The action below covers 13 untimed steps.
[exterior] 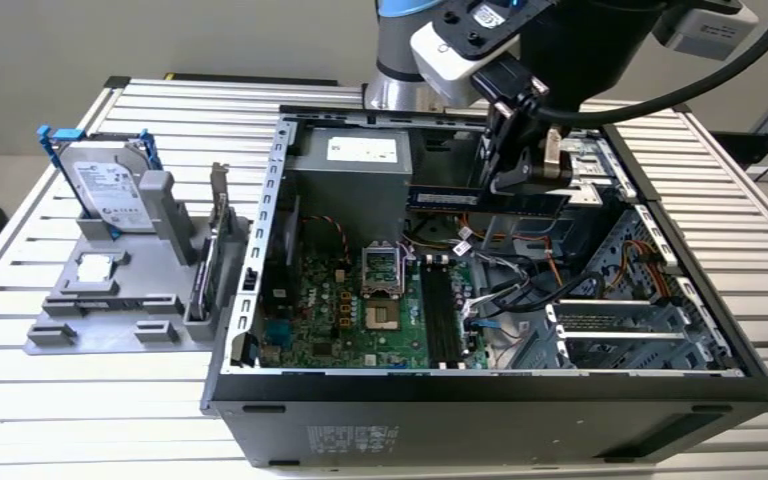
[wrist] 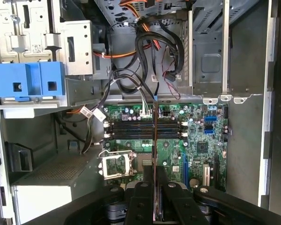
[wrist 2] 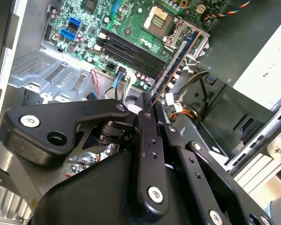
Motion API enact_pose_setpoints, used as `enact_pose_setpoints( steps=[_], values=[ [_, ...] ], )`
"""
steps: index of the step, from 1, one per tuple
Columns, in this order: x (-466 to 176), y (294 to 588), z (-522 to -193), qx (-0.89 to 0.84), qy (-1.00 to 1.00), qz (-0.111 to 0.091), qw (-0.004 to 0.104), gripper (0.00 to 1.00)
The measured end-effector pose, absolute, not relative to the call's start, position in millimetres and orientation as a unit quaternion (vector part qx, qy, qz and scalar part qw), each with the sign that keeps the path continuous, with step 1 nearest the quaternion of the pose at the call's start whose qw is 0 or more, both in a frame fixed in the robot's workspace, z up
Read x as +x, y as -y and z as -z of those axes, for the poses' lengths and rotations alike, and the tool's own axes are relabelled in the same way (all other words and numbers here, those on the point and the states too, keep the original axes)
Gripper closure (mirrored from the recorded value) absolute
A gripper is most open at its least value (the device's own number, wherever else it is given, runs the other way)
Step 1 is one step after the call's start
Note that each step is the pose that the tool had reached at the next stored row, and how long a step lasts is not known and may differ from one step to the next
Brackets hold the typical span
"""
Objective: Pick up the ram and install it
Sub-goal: 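Pick up the ram and move it above insertion slot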
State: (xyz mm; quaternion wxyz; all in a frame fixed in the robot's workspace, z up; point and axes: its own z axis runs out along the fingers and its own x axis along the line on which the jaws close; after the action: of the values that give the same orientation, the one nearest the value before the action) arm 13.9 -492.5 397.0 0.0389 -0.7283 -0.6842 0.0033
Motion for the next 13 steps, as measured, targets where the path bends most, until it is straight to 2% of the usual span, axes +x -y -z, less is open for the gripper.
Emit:
enact_pose_setpoints(
  steps=[13],
  values=[
    [14.0, 488.1, -396.8, -0.728, 0.684, -0.003, 0.039, 1.00]
  ],
)
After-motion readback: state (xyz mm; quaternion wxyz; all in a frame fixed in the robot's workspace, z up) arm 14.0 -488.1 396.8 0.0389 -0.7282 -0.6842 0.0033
